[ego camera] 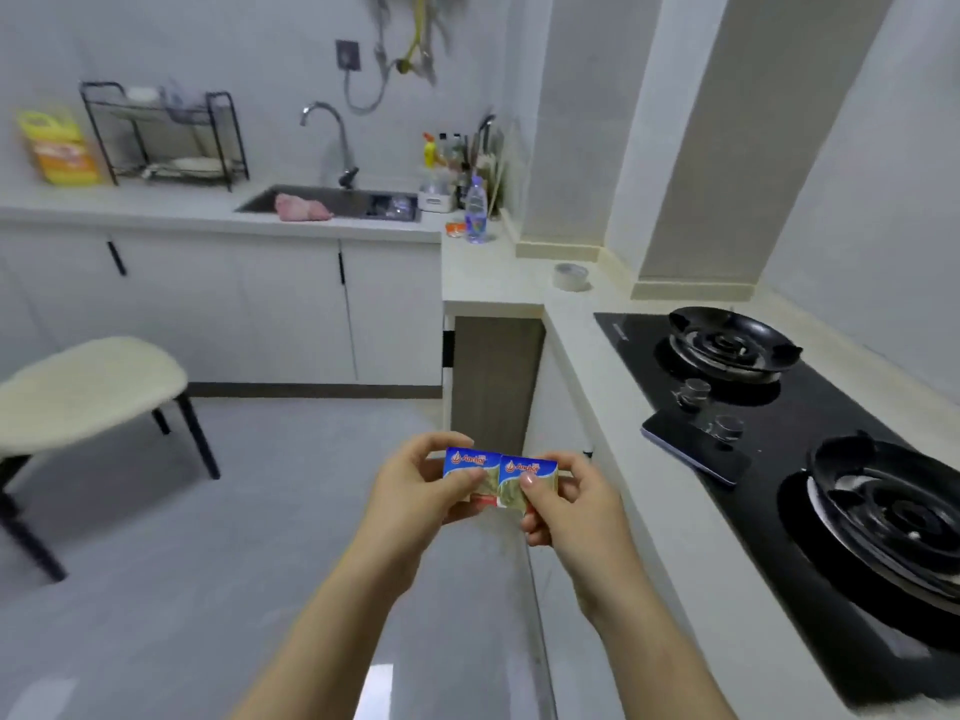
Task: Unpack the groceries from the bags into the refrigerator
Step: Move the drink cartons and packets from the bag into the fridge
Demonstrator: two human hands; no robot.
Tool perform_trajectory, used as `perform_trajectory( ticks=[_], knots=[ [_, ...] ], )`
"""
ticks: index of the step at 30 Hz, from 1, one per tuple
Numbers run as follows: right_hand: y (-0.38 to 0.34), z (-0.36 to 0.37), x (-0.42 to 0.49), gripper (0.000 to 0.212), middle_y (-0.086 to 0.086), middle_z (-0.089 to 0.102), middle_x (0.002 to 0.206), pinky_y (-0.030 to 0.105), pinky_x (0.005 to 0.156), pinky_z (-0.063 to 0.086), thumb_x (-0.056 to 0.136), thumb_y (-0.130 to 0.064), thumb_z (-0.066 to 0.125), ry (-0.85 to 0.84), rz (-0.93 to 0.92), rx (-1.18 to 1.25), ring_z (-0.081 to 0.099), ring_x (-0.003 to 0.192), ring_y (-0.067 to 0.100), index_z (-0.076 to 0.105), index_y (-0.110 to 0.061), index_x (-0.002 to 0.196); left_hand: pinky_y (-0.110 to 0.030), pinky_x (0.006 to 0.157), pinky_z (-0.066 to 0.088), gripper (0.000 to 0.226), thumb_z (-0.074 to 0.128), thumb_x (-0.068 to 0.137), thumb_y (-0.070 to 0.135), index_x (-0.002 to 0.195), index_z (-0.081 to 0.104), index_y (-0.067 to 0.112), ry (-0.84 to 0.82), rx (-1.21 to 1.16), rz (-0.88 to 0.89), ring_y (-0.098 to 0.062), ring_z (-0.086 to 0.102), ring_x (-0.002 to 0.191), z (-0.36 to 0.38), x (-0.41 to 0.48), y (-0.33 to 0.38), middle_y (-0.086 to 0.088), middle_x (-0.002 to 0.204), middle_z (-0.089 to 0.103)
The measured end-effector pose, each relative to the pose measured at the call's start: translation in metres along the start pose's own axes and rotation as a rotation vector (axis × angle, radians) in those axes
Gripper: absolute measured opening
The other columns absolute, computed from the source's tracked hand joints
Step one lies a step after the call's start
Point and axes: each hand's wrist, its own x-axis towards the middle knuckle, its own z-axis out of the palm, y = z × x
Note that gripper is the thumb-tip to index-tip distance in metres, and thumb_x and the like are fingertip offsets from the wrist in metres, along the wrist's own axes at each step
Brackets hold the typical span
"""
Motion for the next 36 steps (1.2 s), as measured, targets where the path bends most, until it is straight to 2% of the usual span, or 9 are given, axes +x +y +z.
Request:
perform_trajectory(
  ticks=[7,10,14,17,20,24,27,33,36],
  knots=[
    [-0.043,0.125,-0.002,0.014,0.005,0.066,0.085,0.017,0.047,0.047,0.091,-0.016,0.059,-0.249,-0.116,-0.037,0.057,0.05,0.003,0.057,-0.02,0.104,-0.024,0.061,0.057,0.024,0.067,0.083,0.01,0.1,0.052,0.018,0.241,0.018,0.136,-0.019,0.07,0.079,-0.123,-0.016,0.048,-0.011,0.094,0.066],
    [-0.068,0.192,-0.014,0.014,0.006,0.066,0.083,0.018,0.047,0.048,0.09,-0.014,0.059,-0.372,-0.18,0.013,0.057,0.05,0.004,0.057,-0.022,0.101,-0.021,0.06,0.056,0.02,0.066,0.084,0.006,0.097,0.053,0.015,0.333,0.056,0.235,-0.015,0.07,0.075,-0.189,-0.028,0.074,-0.011,0.091,0.067],
    [-0.106,0.281,-0.038,0.015,0.003,0.066,0.079,0.021,0.05,0.051,0.09,-0.013,0.059,-0.516,-0.308,0.056,0.058,0.051,0.004,0.057,-0.026,0.099,-0.022,0.062,0.055,0.021,0.067,0.084,0.008,0.098,0.054,0.018,0.449,0.114,0.346,-0.02,0.07,0.082,-0.276,-0.053,0.116,-0.012,0.092,0.069],
    [-0.134,0.342,-0.058,0.014,0.003,0.066,0.08,0.021,0.051,0.052,0.089,-0.013,0.06,-0.604,-0.397,0.076,0.059,0.052,0.003,0.057,-0.026,0.095,-0.023,0.06,0.056,0.021,0.067,0.083,0.008,0.095,0.055,0.019,0.521,0.139,0.43,-0.017,0.071,0.077,-0.334,-0.076,0.148,-0.01,0.086,0.069],
    [-0.159,0.393,-0.078,0.015,0.002,0.066,0.076,0.02,0.05,0.05,0.089,-0.011,0.059,-0.674,-0.476,0.104,0.057,0.05,0.003,0.056,-0.026,0.091,-0.026,0.065,0.058,0.02,0.067,0.083,0.007,0.093,0.055,0.019,0.581,0.169,0.493,-0.016,0.071,0.077,-0.38,-0.098,0.175,-0.01,0.085,0.069],
    [-0.186,0.446,-0.097,0.014,0.002,0.066,0.076,0.016,0.046,0.043,0.089,-0.014,0.061,-0.711,-0.588,0.092,0.054,0.049,0.001,0.056,-0.028,0.089,-0.023,0.062,0.057,0.018,0.066,0.083,0.006,0.092,0.056,0.019,0.64,0.185,0.54,-0.011,0.071,0.074,-0.428,-0.118,0.205,-0.007,0.085,0.067],
    [-0.208,0.477,-0.103,0.014,0.001,0.065,0.076,0.016,0.047,0.039,0.088,-0.018,0.062,-0.697,-0.668,0.089,0.052,0.047,-0.001,0.056,-0.03,0.087,-0.024,0.06,0.056,0.014,0.062,0.086,0.003,0.088,0.057,0.017,0.673,0.166,0.598,-0.017,0.07,0.075,-0.453,-0.123,0.227,-0.008,0.084,0.066],
    [-0.262,0.522,-0.096,0.018,0.001,0.064,0.073,0.023,0.048,0.039,0.088,-0.016,0.062,-0.717,-0.774,0.139,0.049,0.049,0.007,0.054,-0.031,0.083,-0.03,0.068,0.059,0.015,0.058,0.089,0.002,0.085,0.056,0.016,0.72,0.167,0.676,-0.017,0.067,0.075,-0.485,-0.112,0.277,-0.009,0.086,0.064],
    [-0.289,0.543,-0.079,0.014,-0.001,0.062,0.071,0.018,0.045,0.038,0.088,-0.014,0.061,-0.694,-0.835,0.126,0.05,0.05,0.009,0.054,-0.027,0.085,-0.03,0.07,0.059,0.014,0.06,0.089,0.003,0.084,0.055,0.016,0.753,0.218,0.686,-0.017,0.067,0.074,-0.497,-0.094,0.305,-0.009,0.086,0.064]
  ],
)
